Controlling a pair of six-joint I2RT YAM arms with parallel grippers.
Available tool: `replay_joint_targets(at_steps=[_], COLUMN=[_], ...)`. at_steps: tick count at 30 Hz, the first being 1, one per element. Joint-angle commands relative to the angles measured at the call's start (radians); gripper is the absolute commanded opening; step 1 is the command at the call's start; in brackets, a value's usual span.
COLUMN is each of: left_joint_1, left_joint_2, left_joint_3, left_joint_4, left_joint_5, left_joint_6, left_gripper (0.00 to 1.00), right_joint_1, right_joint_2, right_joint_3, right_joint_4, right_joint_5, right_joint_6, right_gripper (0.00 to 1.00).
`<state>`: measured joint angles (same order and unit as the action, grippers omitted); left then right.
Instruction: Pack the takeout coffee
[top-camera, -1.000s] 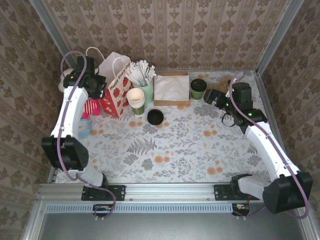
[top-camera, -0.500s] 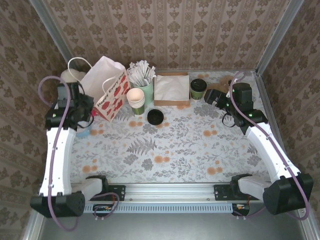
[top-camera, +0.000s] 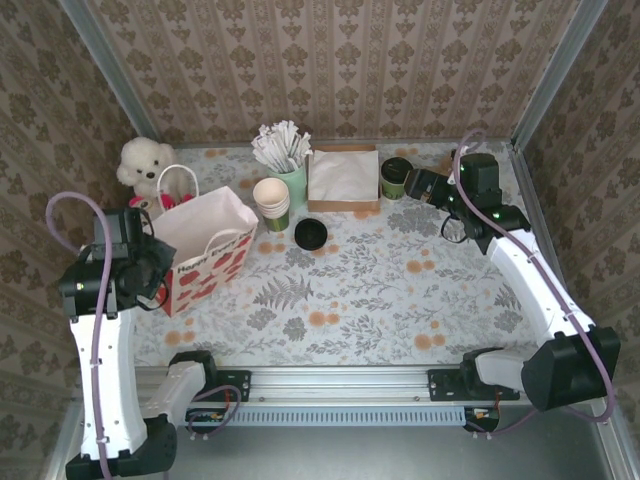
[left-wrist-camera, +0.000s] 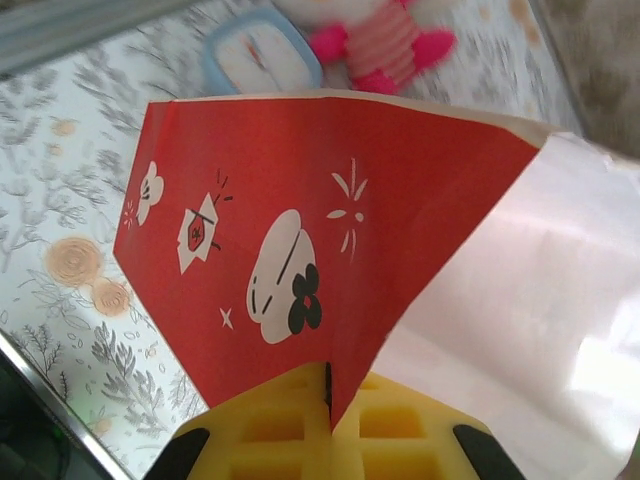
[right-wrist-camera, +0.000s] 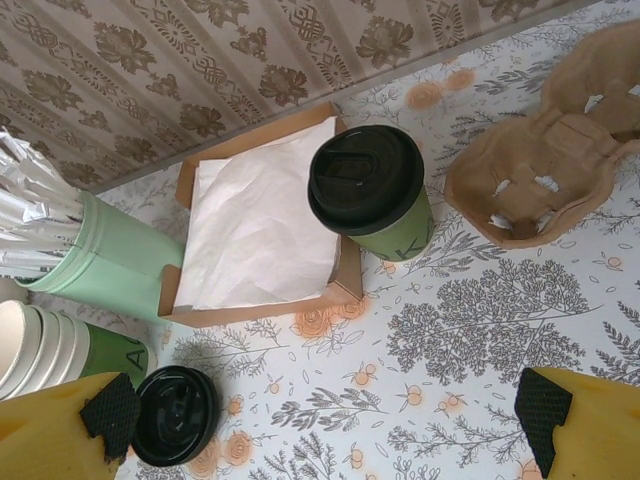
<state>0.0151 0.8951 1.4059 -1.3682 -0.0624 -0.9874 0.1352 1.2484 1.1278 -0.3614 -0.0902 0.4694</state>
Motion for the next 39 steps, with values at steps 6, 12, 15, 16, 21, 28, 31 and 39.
replay_joint_targets(at_steps=[6, 12, 15, 16, 21, 28, 31, 39], left_joint_1=[-0.011, -0.095, -0.147, -0.175, -0.324, -0.466, -0.525, -0.557], left_joint_2=[0.019, 0.058, 0.076, 0.081, 0.128, 0.258, 0.348, 0.47], left_joint_3=[-0.021, -0.001, -0.02, -0.039, -0.131, -0.169, -0.1, 0.006], left_joint_4=[0.046, 0.029, 0.079, 0.123, 0.353, 0.643, 0.634, 0.595], left_joint_5=[0.421, 0.447, 0.478, 0.497, 0.472, 0.433, 0.451, 0.508], left_joint_6=[0.3, 0.338, 0.319, 0.298, 0.158, -0.002, 0.022, 0.14], left_gripper=[0.0, 0.0, 0.0, 0.0, 0.0, 0.05, 0.09, 0.53], right_joint_1=[0.003, -0.019, -0.039, -0.046, -0.121, -0.268, -0.306, -0.344], right_joint_2=[0.043, 0.057, 0.073, 0.083, 0.15, 0.432, 0.553, 0.864], right_joint_3=[0.093, 0.101, 0.108, 0.113, 0.125, 0.28, 0.344, 0.641], right_joint_4=[-0.08, -0.08, -0.075, -0.079, -0.059, -0.146, -0.1, -0.13], right_joint_5=[-0.021, -0.008, -0.031, -0.041, -0.169, -0.275, -0.248, -0.302], right_joint_6=[-0.039, -0.053, -0.072, -0.086, -0.265, -0.487, -0.535, -0.64], right_gripper=[1.0, 1.0, 1.0, 1.0, 1.0, 1.0, 0.99, 0.93])
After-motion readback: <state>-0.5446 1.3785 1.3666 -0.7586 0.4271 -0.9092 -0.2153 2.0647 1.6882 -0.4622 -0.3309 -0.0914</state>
